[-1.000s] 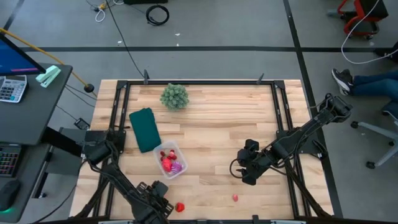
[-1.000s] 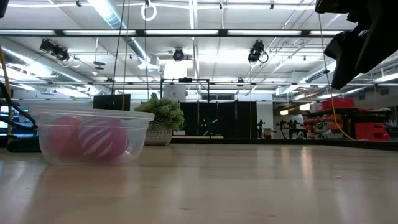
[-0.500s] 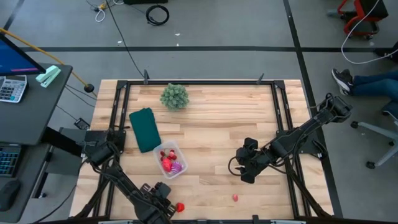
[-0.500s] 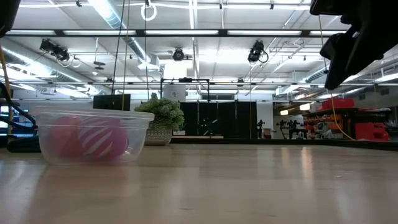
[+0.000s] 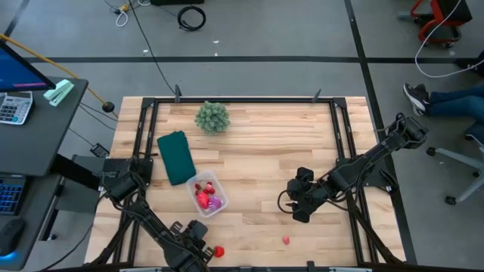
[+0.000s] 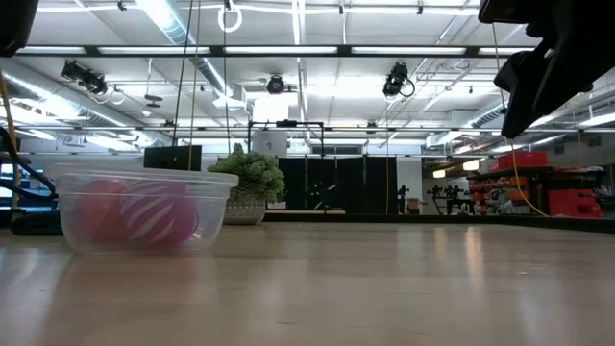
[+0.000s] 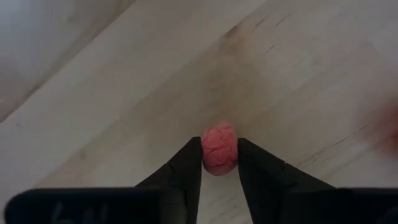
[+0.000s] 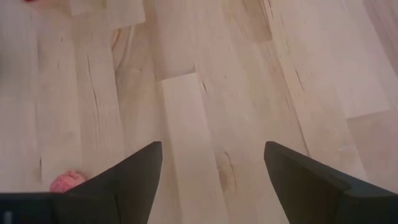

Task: Pick and placing Produce into tupperware
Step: Put the left pink peach into the transparent bin

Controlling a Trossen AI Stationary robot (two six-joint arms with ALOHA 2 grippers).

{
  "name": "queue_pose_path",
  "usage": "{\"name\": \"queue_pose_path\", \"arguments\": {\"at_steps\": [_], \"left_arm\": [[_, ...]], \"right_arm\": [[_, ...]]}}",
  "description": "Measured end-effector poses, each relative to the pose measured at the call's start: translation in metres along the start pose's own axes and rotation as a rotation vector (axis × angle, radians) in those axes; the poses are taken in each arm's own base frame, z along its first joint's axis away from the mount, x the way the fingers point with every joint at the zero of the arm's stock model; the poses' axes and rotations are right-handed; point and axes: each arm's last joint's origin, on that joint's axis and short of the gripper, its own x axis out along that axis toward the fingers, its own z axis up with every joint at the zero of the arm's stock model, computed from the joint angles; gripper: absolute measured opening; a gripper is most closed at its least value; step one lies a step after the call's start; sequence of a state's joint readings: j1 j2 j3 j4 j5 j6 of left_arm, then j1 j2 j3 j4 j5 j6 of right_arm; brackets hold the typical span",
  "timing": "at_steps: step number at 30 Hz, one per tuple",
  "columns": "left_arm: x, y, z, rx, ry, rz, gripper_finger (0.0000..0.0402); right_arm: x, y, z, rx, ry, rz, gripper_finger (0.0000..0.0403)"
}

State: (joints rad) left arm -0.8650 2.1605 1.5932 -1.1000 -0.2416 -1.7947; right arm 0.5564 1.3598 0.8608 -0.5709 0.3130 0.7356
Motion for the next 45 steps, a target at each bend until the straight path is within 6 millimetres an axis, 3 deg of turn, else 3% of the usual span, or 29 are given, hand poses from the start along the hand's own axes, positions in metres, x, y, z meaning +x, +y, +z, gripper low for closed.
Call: {"name": "queue_pose_path", "arguments": {"at_steps": [5, 9, 17, 22, 27, 32, 37, 45], "left_arm": [[-0.002, 0.001, 0.002, 0.0, -0.035, -0.008, 0.0081], [-0.017, 0.007, 0.011, 0.004, -0.082, -0.016, 0.0082], [-0.06, 0.04, 0.045, 0.024, -0.232, 0.069, 0.0088], [-0.072, 0.049, 0.076, 0.082, -0.263, 0.098, 0.0088], [-0.064, 0.046, 0.108, 0.108, -0.246, 0.123, 0.0099], [-0.038, 0.044, 0.134, 0.16, -0.18, 0.123, 0.01], [-0.014, 0.046, 0.151, 0.2, -0.111, 0.101, 0.01], [-0.004, 0.055, 0.173, 0.252, -0.075, 0.117, 0.0101]], "right_arm": [[0.0, 0.0, 0.0, 0.004, -0.001, 0.0, 0.0292], [0.0, 0.0, 0.0, 0.024, -0.001, 0.0, 0.0292], [0.0, 0.0, 0.0, 0.025, -0.003, 0.001, 0.0292], [0.0, 0.0, 0.0, 0.024, -0.003, 0.001, 0.0292], [0.0, 0.0, 0.0, 0.024, -0.003, 0.001, 0.0292], [0.0, 0.0, 0.0, 0.028, -0.004, 0.001, 0.0292], [0.0, 0.0, 0.0, 0.031, -0.004, 0.001, 0.0292], [0.0, 0.0, 0.0, 0.028, -0.003, 0.001, 0.0292]]}}
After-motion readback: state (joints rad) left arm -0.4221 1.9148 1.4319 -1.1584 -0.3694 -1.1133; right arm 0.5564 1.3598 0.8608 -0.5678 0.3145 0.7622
